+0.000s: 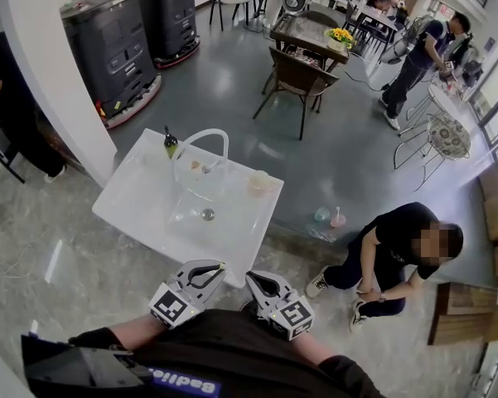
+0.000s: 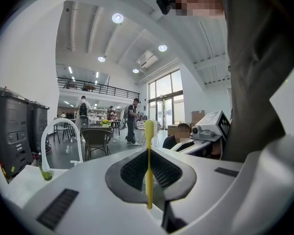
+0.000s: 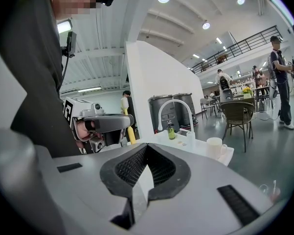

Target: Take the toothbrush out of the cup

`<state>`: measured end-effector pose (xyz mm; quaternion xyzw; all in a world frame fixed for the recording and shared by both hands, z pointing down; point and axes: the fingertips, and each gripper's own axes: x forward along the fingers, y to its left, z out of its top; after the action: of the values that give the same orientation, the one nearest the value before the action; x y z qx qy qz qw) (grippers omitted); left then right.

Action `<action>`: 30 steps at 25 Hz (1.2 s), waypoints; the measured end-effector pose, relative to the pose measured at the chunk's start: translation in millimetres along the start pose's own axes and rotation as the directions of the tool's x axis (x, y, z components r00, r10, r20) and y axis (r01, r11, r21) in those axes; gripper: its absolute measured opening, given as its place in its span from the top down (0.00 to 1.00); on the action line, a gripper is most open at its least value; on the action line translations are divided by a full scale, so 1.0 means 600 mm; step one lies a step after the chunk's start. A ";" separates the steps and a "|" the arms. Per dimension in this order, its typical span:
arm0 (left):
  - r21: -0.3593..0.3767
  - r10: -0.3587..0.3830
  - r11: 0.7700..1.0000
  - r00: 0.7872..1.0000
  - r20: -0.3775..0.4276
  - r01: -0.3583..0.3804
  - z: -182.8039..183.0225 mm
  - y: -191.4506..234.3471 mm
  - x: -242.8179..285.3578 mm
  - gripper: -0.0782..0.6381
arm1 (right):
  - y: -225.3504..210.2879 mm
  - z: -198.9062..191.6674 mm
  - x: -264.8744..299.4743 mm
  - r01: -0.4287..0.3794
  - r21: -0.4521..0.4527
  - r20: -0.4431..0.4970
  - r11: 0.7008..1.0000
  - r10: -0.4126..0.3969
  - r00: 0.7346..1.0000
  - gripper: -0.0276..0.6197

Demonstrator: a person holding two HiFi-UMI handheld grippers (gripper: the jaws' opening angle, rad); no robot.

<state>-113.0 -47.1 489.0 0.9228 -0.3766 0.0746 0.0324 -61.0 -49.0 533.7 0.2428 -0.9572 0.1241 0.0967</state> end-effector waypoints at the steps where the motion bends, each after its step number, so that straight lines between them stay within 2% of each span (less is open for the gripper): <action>1: 0.001 -0.002 1.000 1.000 -0.001 0.002 0.000 -0.002 0.001 0.87 | 0.000 0.000 -0.001 -0.001 0.000 -0.001 1.000 0.001 1.000 0.94; 16: -0.011 -0.001 1.000 1.000 -0.002 0.001 0.000 -0.007 0.004 0.87 | 0.002 0.007 -0.006 -0.002 -0.007 -0.007 1.000 0.002 1.000 0.94; 24: 0.007 -0.015 1.000 1.000 -0.011 0.015 -0.003 -0.011 0.007 0.87 | -0.001 0.000 -0.007 -0.003 -0.012 0.001 1.000 0.003 1.000 0.94; 30: -0.015 -0.005 1.000 1.000 -0.004 0.005 -0.005 -0.008 0.007 0.87 | -0.002 -0.001 -0.006 -0.001 -0.011 0.001 1.000 0.001 1.000 0.94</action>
<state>-106.8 -46.3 492.6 0.9233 -0.3749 0.0737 0.0405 -57.1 -48.4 533.9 0.2416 -0.9581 0.1190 0.0976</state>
